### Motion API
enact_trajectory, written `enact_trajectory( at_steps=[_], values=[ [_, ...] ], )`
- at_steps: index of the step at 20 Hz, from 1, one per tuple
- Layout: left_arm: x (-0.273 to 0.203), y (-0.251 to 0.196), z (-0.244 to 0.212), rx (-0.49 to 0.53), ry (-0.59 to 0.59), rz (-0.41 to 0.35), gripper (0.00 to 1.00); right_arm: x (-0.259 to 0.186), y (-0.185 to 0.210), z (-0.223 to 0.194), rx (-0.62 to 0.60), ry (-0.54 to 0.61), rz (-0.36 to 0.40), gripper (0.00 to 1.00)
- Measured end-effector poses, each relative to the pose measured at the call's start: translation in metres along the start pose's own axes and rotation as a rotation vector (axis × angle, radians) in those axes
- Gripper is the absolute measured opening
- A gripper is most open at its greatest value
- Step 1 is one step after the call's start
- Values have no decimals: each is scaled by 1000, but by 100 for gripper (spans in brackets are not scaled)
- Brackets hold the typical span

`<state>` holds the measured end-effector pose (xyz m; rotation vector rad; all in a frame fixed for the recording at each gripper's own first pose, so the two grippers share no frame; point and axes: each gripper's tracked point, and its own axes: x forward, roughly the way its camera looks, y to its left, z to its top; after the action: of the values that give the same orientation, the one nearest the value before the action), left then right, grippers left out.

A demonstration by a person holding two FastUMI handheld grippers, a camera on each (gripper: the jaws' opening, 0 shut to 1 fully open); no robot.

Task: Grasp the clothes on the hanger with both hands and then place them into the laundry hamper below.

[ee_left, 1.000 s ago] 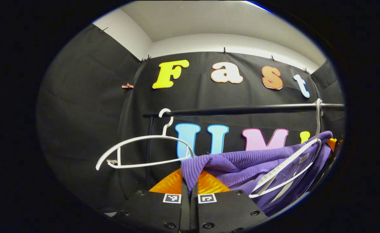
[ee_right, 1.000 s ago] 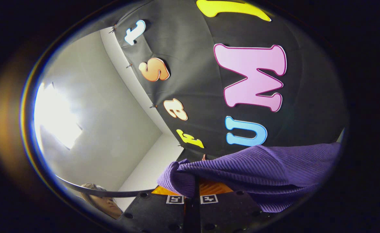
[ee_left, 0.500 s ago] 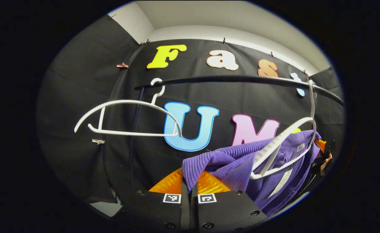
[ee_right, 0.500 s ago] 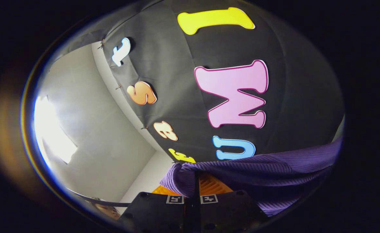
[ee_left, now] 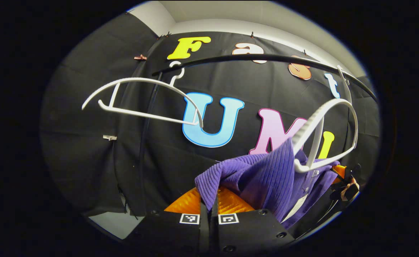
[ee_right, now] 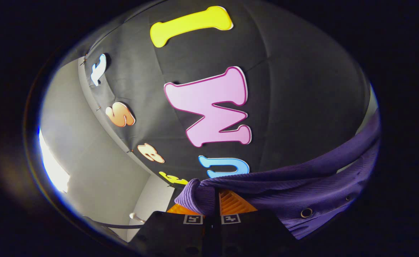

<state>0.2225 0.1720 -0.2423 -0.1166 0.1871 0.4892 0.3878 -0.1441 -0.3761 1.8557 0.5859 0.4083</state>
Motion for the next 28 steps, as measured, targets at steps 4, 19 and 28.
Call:
enact_trajectory(
  at_steps=[4, 19, 28],
  values=[
    [-3, 1, -49, -37, 62, 36, 5, -10, -56, -24, -38, 32, -115, 4],
    [-17, -93, -215, 42, 438, -147, 5, -31, -201, -235, -230, 437, -502, 4],
    [-34, -148, -102, 21, 221, -304, 5, -51, -96, -219, -203, 312, -335, 4]
  ],
)
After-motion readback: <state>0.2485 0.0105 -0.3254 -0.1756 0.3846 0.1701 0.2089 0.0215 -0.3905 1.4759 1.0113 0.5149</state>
